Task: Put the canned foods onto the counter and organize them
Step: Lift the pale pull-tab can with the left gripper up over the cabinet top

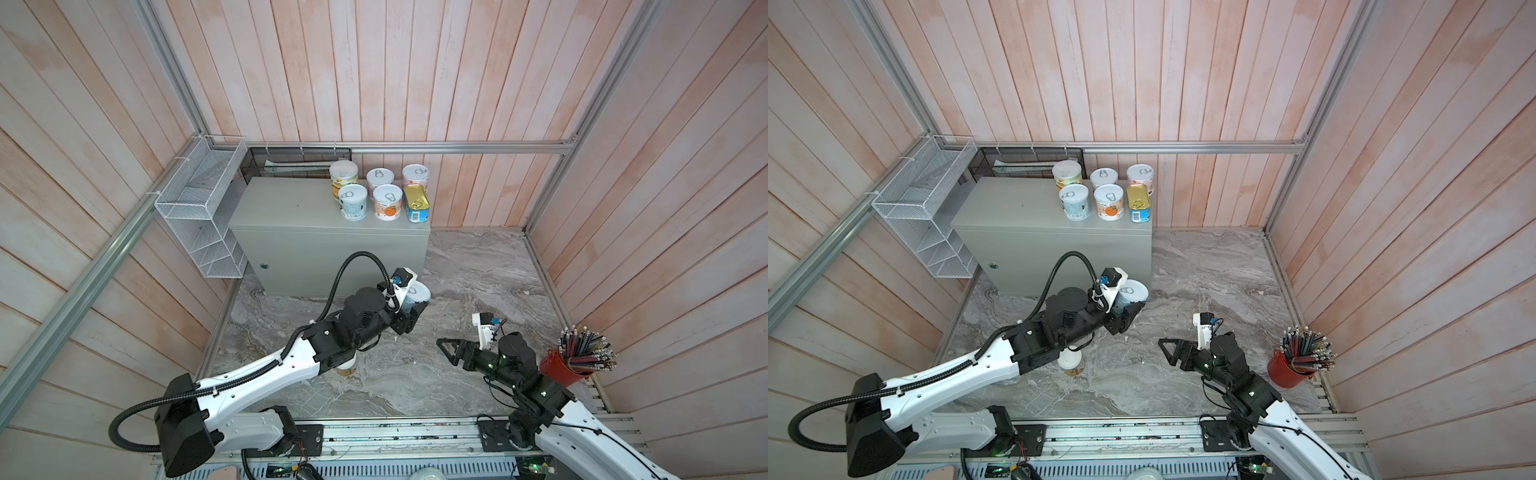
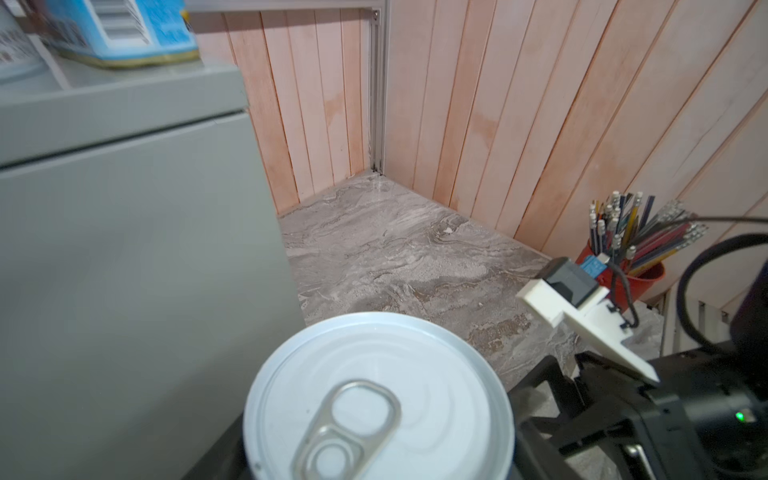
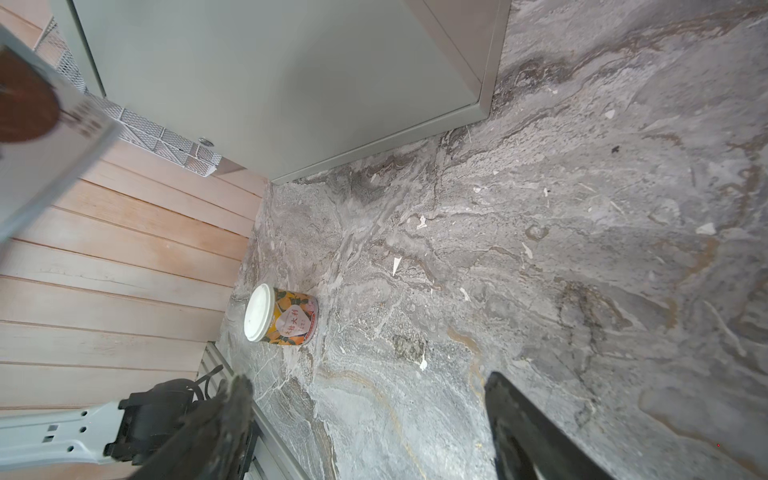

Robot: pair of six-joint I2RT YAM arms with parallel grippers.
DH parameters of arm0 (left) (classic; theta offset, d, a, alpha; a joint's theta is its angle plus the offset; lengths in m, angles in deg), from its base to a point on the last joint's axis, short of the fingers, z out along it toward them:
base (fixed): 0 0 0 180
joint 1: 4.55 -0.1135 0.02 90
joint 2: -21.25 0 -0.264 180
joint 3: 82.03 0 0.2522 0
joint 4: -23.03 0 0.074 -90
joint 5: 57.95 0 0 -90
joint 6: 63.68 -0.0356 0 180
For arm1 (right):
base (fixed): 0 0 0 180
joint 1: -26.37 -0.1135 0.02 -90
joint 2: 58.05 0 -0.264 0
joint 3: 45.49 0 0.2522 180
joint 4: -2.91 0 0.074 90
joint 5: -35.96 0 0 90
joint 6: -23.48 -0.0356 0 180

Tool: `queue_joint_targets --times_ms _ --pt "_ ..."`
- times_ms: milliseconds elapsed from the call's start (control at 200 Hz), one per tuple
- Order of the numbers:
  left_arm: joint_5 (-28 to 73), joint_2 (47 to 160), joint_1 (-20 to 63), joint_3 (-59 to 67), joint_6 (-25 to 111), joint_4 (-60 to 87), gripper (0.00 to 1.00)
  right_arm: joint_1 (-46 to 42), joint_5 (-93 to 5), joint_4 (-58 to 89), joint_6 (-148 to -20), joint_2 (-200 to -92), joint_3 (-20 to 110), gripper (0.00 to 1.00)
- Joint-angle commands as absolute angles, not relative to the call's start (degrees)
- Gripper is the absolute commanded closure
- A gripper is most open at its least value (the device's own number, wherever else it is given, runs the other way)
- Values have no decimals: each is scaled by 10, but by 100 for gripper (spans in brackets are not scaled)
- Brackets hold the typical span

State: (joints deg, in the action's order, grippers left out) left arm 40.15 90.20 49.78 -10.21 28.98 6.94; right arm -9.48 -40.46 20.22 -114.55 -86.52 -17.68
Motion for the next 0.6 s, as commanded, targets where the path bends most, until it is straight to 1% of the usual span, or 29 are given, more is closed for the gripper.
queue_joint_targets --times_ms 0,105,245,325,405,595 --pt "447 870 476 -49 312 39 47 -94 -398 172 -1138 -862 -185 12" --pt "455 847 456 -20 341 6 48 -94 -388 142 -1134 -864 -192 11" --pt "483 825 434 17 339 -22 48 -95 -378 94 -1130 -869 -207 10" --pt "507 833 407 61 337 -63 47 -94 -371 69 -1127 -875 -218 10" --pt "510 837 382 108 337 -94 48 -94 -363 49 -1123 -882 -227 10" --pt "524 852 346 187 324 -113 48 -95 -352 25 -1118 -879 -244 10"
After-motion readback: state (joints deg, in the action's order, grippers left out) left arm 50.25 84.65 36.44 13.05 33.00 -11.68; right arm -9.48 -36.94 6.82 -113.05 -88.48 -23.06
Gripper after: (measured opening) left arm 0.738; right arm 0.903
